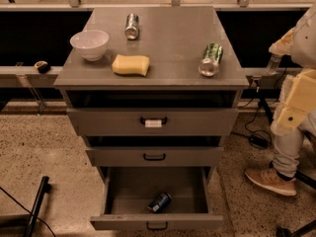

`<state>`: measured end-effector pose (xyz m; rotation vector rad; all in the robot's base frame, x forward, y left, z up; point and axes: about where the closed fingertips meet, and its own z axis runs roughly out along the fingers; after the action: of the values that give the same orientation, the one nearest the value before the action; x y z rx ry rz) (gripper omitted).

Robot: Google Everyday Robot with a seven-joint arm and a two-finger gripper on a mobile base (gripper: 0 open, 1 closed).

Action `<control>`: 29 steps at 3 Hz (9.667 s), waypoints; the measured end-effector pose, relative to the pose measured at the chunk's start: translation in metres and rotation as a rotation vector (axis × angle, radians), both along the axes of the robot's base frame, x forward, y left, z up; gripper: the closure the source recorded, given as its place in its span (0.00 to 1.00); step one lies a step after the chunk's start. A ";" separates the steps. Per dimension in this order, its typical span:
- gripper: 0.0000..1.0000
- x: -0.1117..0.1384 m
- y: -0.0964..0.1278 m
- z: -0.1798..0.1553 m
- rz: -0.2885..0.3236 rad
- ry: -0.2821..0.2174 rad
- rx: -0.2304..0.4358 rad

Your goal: Pick pepsi can from bottom drawer and place on counter

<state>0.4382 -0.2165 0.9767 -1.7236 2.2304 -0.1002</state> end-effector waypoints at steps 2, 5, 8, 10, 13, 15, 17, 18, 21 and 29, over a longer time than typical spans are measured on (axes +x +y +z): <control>0.00 0.004 0.008 -0.025 0.027 0.043 0.003; 0.00 -0.010 0.023 -0.143 0.239 0.150 0.054; 0.00 -0.003 0.012 -0.273 0.640 0.027 -0.205; 0.00 -0.021 0.047 -0.298 0.804 -0.094 -0.295; 0.00 0.002 0.083 -0.334 0.921 -0.300 -0.186; 0.00 0.068 0.118 -0.392 1.003 -0.330 -0.236; 0.00 0.118 0.170 -0.507 1.067 -0.199 -0.233; 0.00 0.118 0.170 -0.507 1.067 -0.199 -0.233; 0.00 0.116 0.226 -0.594 1.472 -0.313 -0.176; 0.00 0.140 0.177 -0.759 1.462 -0.273 -0.168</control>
Offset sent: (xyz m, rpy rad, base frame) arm 0.0099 0.0208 -0.0754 0.0079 0.1435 0.0764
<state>0.5778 -0.0395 0.2177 -2.7208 0.4168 -0.1518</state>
